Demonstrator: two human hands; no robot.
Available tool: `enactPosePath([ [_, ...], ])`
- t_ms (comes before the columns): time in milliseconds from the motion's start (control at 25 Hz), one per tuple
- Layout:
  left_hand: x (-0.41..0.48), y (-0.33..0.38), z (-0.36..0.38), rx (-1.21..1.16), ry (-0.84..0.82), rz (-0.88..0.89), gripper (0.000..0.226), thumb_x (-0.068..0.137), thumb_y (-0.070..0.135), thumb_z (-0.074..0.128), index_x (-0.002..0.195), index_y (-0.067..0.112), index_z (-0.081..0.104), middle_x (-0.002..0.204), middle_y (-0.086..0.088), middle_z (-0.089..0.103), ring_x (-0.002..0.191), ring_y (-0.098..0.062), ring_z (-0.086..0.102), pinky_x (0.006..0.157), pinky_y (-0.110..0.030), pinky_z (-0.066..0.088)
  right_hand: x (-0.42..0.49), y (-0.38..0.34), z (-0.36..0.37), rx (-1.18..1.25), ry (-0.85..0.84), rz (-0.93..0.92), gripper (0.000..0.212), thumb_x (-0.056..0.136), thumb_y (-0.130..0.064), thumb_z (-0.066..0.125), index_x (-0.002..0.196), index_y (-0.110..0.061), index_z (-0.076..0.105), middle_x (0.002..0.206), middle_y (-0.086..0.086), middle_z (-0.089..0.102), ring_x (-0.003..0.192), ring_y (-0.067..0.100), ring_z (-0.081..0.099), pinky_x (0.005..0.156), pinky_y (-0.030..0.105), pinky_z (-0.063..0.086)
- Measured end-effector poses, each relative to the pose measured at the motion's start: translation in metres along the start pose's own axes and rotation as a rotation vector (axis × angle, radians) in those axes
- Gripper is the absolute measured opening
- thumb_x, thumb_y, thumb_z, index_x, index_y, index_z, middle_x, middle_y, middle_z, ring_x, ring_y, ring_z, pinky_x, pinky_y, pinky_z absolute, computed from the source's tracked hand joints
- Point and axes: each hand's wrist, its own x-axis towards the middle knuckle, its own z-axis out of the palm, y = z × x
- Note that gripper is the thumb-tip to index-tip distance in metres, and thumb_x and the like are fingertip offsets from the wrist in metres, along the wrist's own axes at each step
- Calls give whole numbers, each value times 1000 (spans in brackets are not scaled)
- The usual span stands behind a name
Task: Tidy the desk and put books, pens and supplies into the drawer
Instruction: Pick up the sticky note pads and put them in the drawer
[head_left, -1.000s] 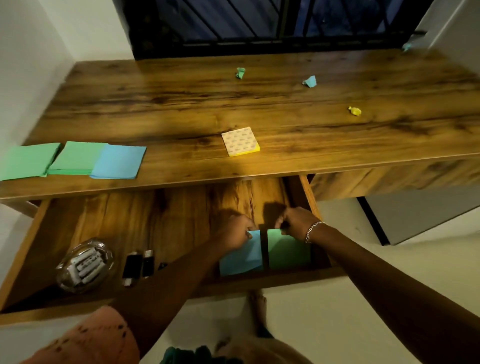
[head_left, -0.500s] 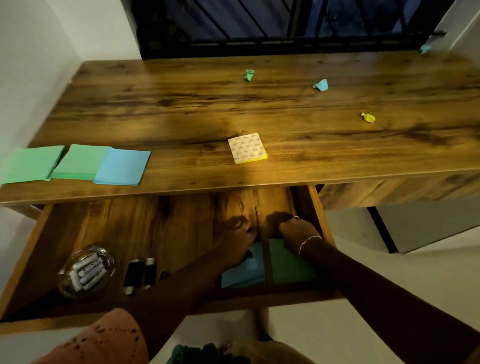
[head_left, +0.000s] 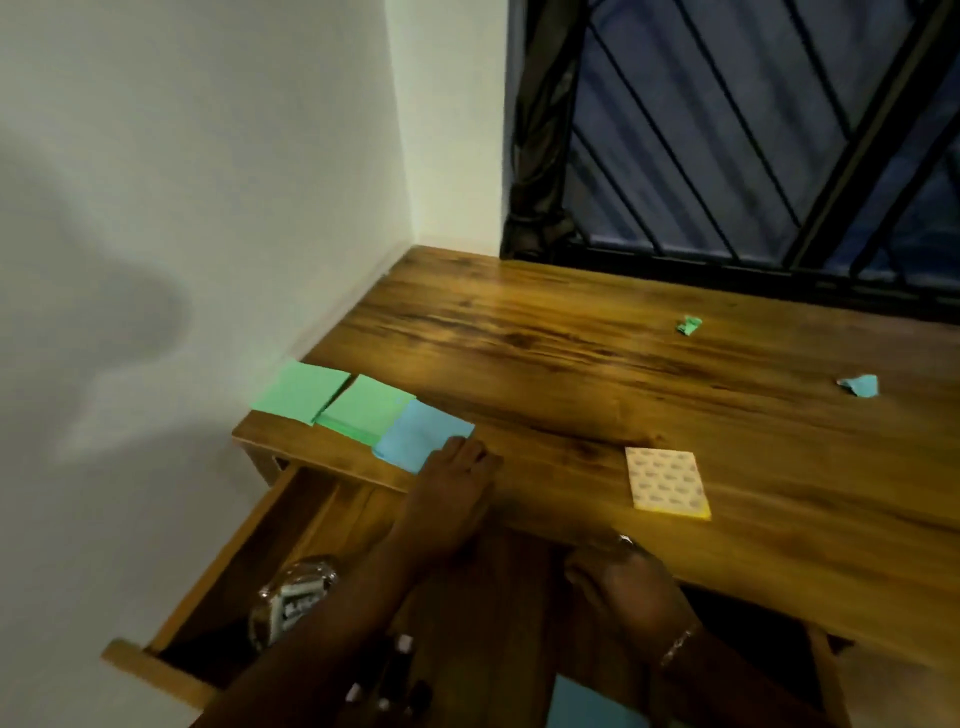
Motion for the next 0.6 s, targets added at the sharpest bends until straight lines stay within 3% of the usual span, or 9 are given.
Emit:
enactPosePath([
  [80, 0, -46, -15, -15, 26, -163, 46, 79, 37, 37, 96, 7, 68, 96, -13, 68, 92, -32, 63, 66, -35, 54, 44, -26, -4, 31, 80, -73, 12, 67, -28, 59, 68, -30, 70, 67, -11, 69, 58, 7, 66, 57, 16, 48],
  [160, -1, -88, -26, -49, -56, -328, 69, 82, 54, 33, 121, 3, 57, 126, -19, 56, 120, -36, 49, 92, -43, 46, 88, -51, 0, 76, 102, -103, 14, 63, -16, 67, 76, -20, 71, 75, -1, 69, 67, 18, 69, 65, 22, 51],
  [200, -4, -106, -28, -44, -163, -395, 82, 80, 64, 32, 134, 4, 43, 142, -17, 41, 134, -33, 34, 106, -42, 34, 109, -65, 0, 92, 70, -89, 20, 70, -14, 64, 89, -13, 71, 90, 6, 70, 82, 25, 68, 76, 30, 52],
  [240, -6, -120, -30, -20, -264, -422, 97, 76, 76, 27, 143, 6, 30, 152, -13, 26, 142, -29, 19, 115, -40, 20, 127, -78, 3, 90, 6, -67, 29, 82, -16, 57, 110, -9, 64, 113, 11, 64, 105, 29, 61, 91, 35, 47],
  [320, -11, -136, -28, -16, -376, -368, 130, 51, 95, -4, 148, 10, 15, 157, -9, 10, 145, -24, 7, 118, -37, 7, 154, -97, 8, 63, -146, -11, 51, 95, -31, 44, 139, -6, 35, 148, 12, 33, 137, 26, 30, 112, 35, 25],
  [440, -20, -141, -17, -15, -422, -286, 146, 32, 91, -28, 148, 11, 9, 157, -10, 7, 145, -23, 6, 117, -36, 8, 170, -110, 24, -55, -336, 41, 82, 91, -50, 43, 147, -2, 8, 156, 18, 2, 145, 29, 4, 118, 38, 8],
  [520, -27, -136, -15, 16, -431, -263, 144, 34, 91, -27, 148, 10, 7, 157, -11, 4, 145, -25, 5, 117, -38, 9, 165, -110, 38, -107, -338, 52, 92, 83, -52, 55, 144, 4, 15, 153, 25, 6, 143, 36, 13, 117, 43, 15],
  [600, -35, -133, -15, 40, -458, -250, 138, 41, 93, -13, 148, 8, 9, 156, -14, 7, 145, -29, 9, 116, -41, 15, 153, -110, 48, -202, -291, 57, 89, 58, -50, 80, 122, 5, 55, 135, 28, 44, 120, 36, 53, 97, 42, 46],
])
